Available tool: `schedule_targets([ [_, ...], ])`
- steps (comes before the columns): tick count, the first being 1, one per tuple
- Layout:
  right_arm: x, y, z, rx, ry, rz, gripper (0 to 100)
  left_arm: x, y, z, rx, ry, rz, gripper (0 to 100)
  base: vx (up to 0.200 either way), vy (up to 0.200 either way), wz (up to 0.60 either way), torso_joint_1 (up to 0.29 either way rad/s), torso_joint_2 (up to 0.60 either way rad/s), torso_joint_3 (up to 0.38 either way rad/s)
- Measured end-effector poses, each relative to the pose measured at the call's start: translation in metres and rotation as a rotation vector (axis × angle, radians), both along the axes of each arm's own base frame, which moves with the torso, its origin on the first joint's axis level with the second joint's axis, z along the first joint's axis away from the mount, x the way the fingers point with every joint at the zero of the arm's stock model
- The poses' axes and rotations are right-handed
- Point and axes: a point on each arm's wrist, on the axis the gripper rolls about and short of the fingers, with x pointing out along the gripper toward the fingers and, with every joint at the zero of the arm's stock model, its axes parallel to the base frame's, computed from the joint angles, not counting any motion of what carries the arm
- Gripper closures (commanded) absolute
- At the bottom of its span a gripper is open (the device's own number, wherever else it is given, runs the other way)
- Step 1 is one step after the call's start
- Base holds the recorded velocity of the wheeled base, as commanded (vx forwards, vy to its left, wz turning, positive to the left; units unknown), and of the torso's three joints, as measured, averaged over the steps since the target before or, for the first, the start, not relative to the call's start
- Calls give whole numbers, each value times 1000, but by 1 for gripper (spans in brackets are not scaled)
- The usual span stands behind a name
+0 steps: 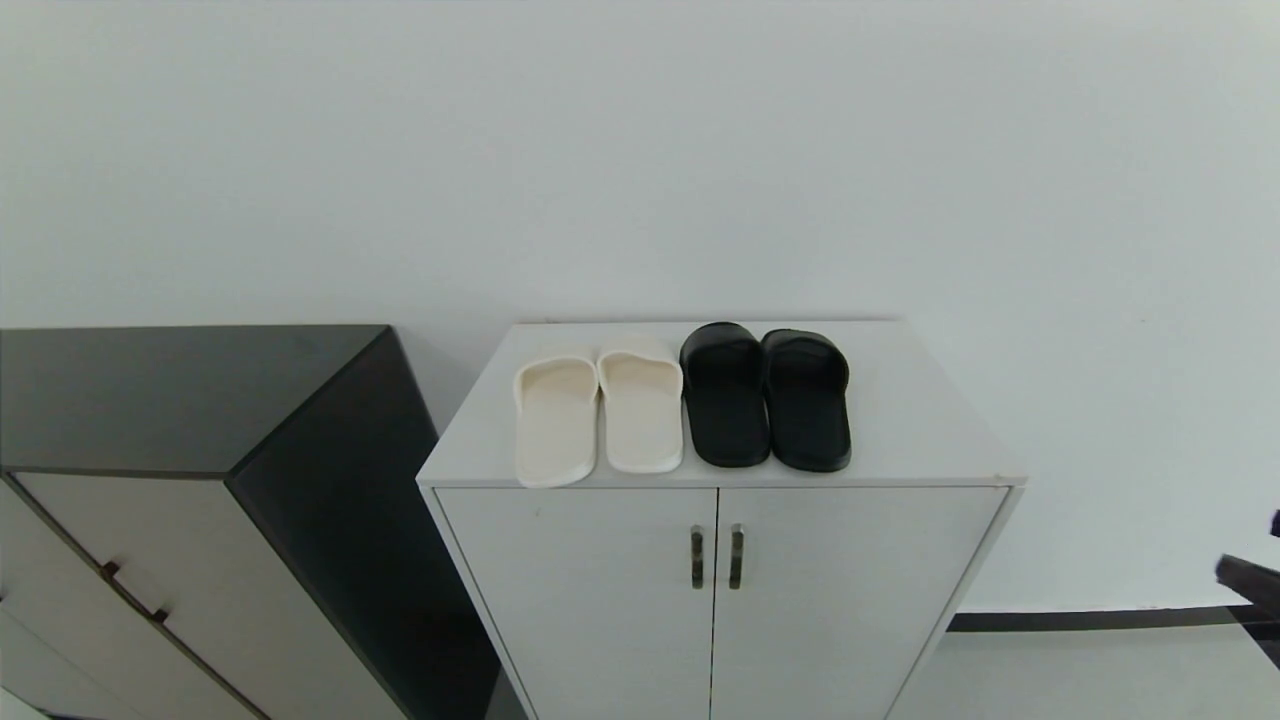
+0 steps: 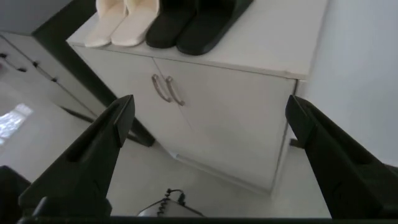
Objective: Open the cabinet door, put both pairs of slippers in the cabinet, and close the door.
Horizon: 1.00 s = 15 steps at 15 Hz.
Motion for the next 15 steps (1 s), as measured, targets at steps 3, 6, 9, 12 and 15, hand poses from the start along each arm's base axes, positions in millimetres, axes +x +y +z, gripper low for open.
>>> schedule_targets([
  [3,29,32,15,16,40,9,0,0,0,0,0,0,0,100,0,0,0,0,0,0],
  [6,55,73,21,-11,25,-30,0,0,0,0,1,0,0,100,0,0,0,0,0,0],
  [9,81,117,22,-57,22,-74,0,0,0,0,0,0,0,100,0,0,0,0,0,0],
  [12,106,156,22,-74,22,-120,0,0,0,0,0,0,0,100,0,0,0,0,0,0],
  [15,133,189,24,-71,6,-169,0,0,0,0,-1,0,0,100,0,0,0,0,0,0],
])
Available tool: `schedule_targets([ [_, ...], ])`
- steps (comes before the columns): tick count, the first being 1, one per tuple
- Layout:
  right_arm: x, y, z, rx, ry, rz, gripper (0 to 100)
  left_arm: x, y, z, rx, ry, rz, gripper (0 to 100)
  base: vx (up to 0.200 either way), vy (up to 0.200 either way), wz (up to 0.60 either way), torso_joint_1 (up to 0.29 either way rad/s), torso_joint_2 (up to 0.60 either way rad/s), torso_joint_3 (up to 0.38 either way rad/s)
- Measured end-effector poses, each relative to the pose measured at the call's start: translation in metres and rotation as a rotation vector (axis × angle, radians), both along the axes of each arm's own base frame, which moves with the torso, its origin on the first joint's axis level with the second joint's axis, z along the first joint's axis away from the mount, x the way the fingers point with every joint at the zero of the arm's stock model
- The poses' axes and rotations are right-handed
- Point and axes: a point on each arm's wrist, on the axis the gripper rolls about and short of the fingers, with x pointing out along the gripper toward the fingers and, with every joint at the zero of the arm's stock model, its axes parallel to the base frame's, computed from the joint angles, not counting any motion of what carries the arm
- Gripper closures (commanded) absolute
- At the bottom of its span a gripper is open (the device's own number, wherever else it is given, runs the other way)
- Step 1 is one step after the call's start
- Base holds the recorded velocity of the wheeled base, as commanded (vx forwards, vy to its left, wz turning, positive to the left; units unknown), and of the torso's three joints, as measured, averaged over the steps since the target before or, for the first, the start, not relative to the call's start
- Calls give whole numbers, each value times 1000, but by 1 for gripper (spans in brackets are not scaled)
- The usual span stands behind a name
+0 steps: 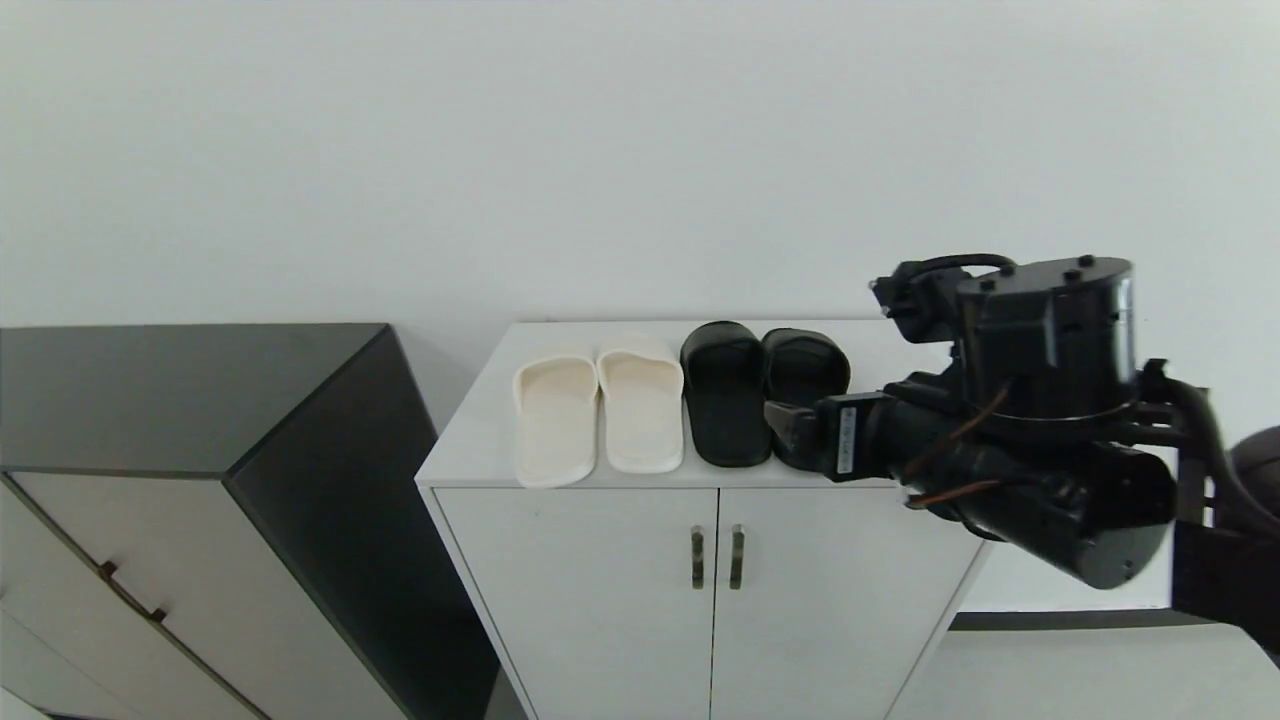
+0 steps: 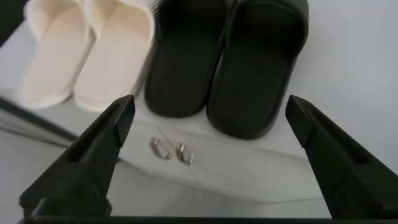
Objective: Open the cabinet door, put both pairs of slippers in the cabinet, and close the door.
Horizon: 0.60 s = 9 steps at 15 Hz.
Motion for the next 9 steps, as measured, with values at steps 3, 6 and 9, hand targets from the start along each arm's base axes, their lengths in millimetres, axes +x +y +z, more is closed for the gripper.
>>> schedule_targets([
  [3,29,32,-7,-24,-23,-102,0,0,0,0,0,0,-1,100,0,0,0,0,0,0],
  [6,56,55,-26,-48,-17,-150,0,0,0,0,0,0,-6,100,0,0,0,0,0,0],
  [9,86,63,-40,-46,-22,-195,0,0,0,0,0,0,-6,100,0,0,0,0,0,0],
])
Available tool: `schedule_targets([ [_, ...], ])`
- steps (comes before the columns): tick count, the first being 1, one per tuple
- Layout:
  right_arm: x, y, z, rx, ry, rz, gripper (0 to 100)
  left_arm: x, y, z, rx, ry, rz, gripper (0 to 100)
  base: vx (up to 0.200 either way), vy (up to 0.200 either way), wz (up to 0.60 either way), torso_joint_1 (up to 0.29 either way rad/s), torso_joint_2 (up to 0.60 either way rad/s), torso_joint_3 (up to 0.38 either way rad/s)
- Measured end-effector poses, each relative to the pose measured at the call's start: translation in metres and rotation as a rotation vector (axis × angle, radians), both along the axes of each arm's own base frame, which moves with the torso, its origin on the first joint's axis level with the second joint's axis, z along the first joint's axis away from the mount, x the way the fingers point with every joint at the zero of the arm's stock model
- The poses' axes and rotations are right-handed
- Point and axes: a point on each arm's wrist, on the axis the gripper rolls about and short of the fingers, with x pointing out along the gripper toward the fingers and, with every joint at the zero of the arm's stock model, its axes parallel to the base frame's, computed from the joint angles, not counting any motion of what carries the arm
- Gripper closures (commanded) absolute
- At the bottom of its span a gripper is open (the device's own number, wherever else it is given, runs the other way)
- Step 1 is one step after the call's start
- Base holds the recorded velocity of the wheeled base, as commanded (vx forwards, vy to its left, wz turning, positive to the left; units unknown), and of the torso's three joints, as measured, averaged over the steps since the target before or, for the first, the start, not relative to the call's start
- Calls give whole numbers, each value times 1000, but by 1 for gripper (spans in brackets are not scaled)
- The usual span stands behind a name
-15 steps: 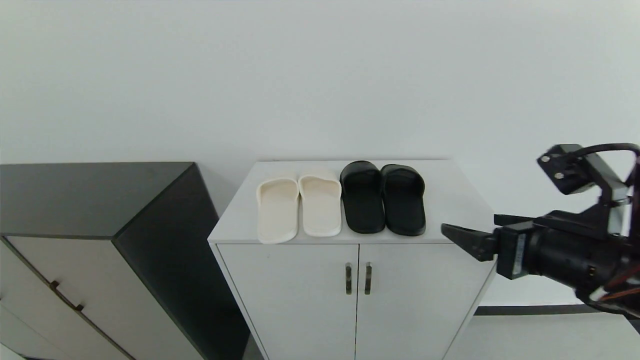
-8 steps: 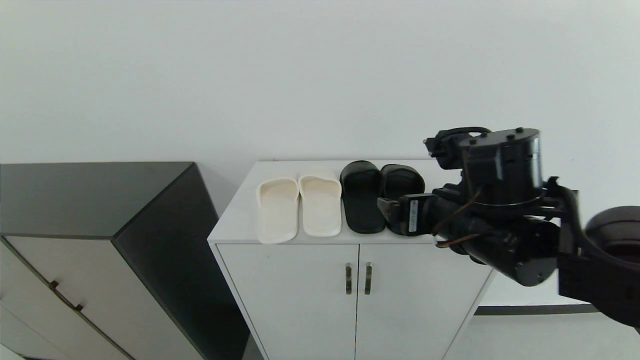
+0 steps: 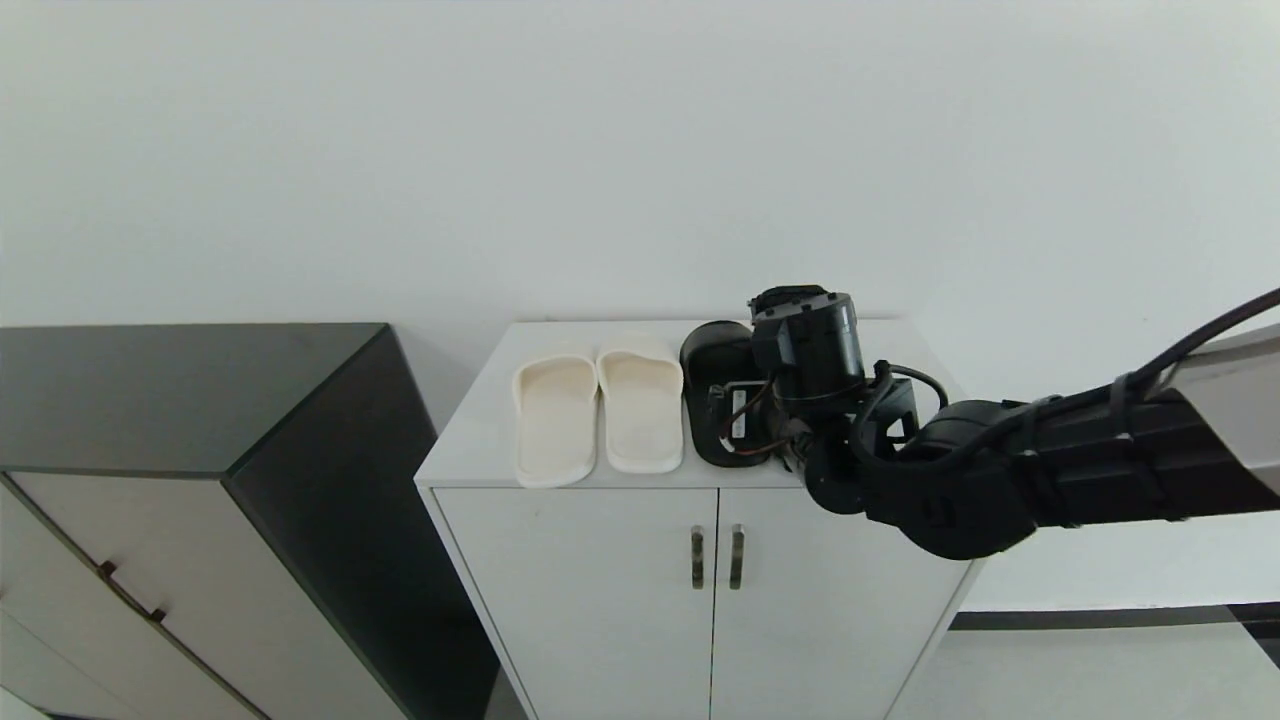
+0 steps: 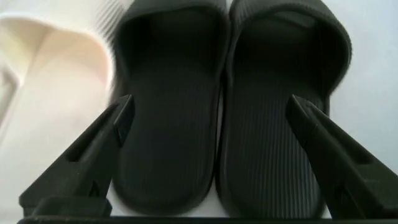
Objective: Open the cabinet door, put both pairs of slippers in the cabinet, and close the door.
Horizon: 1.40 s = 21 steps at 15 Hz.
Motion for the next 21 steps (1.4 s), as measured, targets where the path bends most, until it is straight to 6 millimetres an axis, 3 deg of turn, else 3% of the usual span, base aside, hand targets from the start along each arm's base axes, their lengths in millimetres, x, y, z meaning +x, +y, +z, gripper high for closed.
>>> schedule_targets([
  [11,79,9,-16,48,-58,-92,0,0,0,0,-7,0,0,100,0,0,0,0,0,0],
  [12,86,8,-17,46,-56,-101,100,0,0,0,-8,1,0,100,0,0,0,0,0,0],
  [16,99,5,-20,30,-55,-116,100,0,0,0,-8,1,0,100,0,0,0,0,0,0],
  [21,98,4,-16,4,-62,-111,100,0,0,0,-8,1,0,100,0,0,0,0,0,0],
])
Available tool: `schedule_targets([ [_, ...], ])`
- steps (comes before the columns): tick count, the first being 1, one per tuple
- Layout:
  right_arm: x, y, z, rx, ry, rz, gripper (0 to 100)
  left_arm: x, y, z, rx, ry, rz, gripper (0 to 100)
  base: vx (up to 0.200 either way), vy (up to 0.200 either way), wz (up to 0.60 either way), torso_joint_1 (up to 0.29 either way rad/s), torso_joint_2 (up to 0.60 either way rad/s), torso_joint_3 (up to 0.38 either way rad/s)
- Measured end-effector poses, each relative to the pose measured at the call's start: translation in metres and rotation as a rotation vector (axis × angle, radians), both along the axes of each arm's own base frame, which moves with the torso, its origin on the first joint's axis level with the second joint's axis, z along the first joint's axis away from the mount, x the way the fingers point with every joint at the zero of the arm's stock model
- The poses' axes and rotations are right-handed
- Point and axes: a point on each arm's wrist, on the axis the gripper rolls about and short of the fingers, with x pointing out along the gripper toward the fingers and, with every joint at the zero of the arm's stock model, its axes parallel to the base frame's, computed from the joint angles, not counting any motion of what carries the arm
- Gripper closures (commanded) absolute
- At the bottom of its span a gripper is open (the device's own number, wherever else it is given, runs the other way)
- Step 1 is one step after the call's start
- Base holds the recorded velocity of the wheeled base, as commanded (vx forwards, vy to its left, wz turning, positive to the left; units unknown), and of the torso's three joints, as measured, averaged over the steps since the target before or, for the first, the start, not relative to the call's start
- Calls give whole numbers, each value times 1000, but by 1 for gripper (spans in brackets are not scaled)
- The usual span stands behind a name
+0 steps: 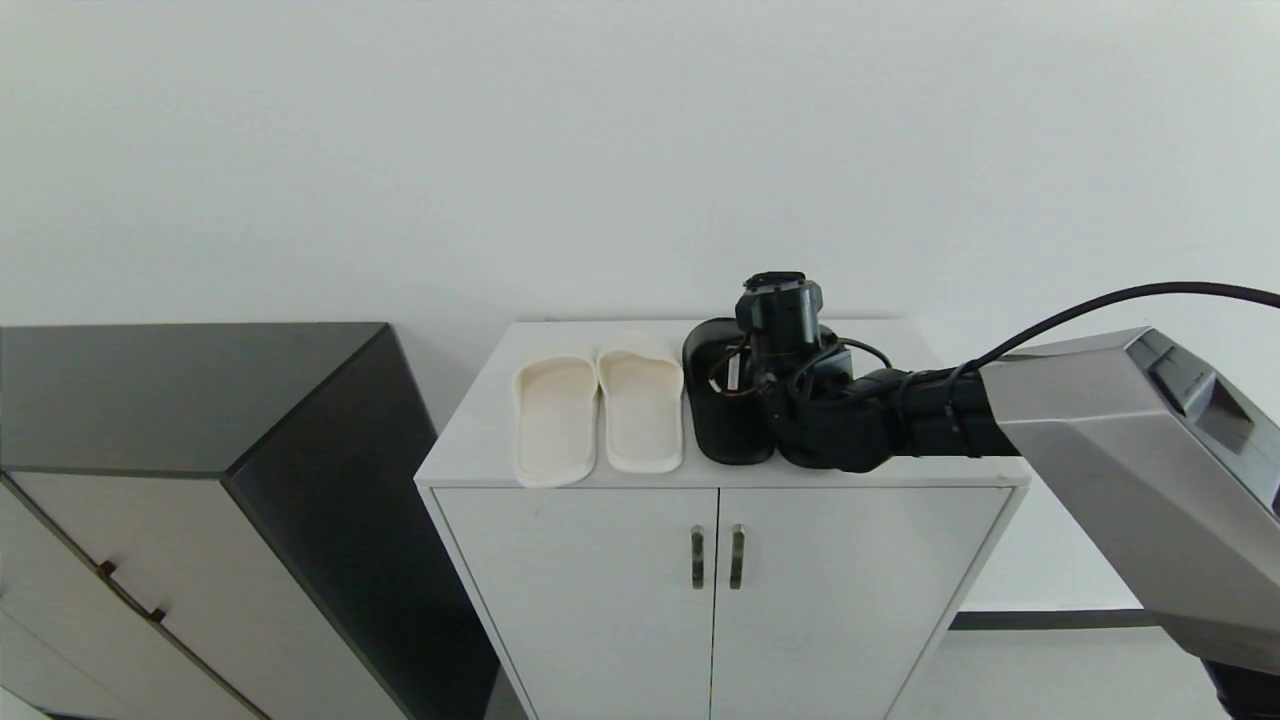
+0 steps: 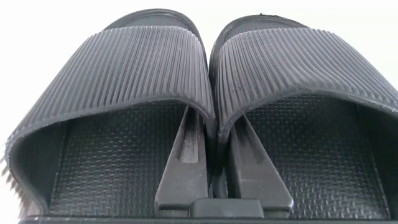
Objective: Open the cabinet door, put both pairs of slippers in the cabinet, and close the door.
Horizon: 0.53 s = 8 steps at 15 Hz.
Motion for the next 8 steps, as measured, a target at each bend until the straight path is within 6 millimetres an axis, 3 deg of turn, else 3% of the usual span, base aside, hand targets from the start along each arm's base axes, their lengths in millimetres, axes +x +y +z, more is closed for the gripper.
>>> schedule_targets([
  [4,-17,-4,10,-49,10,25,100,0,0,0,-1,0,0,100,0,0,0,0,0,0],
  [8,-62,-16,39,-52,16,120,100,0,0,0,-2,0,0,100,0,0,0,0,0,0],
])
